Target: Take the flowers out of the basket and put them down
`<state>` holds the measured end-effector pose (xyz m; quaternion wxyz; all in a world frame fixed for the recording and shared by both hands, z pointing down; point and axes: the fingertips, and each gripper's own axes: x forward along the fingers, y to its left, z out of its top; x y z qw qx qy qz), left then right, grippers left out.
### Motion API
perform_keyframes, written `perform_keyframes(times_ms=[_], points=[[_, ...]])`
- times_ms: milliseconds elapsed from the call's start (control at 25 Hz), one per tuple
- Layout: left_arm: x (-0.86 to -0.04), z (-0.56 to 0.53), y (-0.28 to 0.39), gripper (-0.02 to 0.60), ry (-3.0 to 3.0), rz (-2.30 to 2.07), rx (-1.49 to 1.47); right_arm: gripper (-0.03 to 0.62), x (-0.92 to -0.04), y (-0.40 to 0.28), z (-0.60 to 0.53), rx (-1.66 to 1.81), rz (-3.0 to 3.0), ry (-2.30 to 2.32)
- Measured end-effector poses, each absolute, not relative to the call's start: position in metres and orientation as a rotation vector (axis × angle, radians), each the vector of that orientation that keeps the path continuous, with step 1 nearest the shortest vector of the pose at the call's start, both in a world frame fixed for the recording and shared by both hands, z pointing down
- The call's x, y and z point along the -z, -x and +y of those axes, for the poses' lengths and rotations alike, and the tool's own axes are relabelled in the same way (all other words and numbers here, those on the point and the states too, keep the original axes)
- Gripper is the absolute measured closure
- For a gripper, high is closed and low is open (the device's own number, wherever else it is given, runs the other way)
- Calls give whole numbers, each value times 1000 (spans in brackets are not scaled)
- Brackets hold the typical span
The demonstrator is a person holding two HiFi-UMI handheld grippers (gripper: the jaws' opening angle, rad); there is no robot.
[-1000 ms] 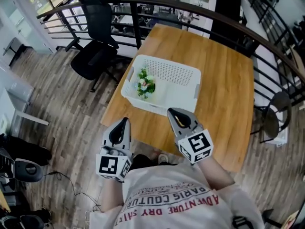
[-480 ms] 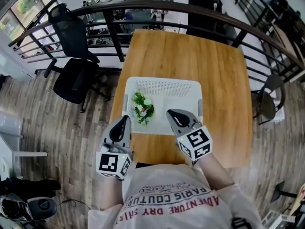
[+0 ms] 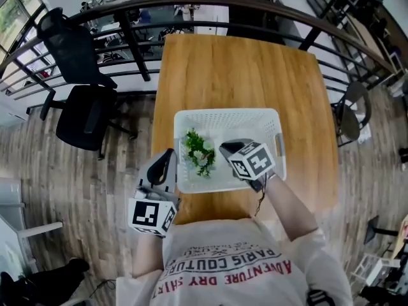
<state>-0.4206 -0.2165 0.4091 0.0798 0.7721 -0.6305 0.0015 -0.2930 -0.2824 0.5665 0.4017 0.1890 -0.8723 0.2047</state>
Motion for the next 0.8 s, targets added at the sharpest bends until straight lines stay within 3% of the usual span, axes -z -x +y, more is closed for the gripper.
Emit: perform_keyframes(times_ms=[120, 200, 800], points=[[-414, -224, 430, 555, -2314, -1854, 15, 556, -596, 294, -290, -530, -2095, -459], [-420, -228, 433, 555, -2314, -1833, 21, 470, -611, 297, -295, -528, -2051, -454], [-450, -251, 448, 555, -2283, -1765, 14, 474, -677, 311, -307, -741, -1912, -461]])
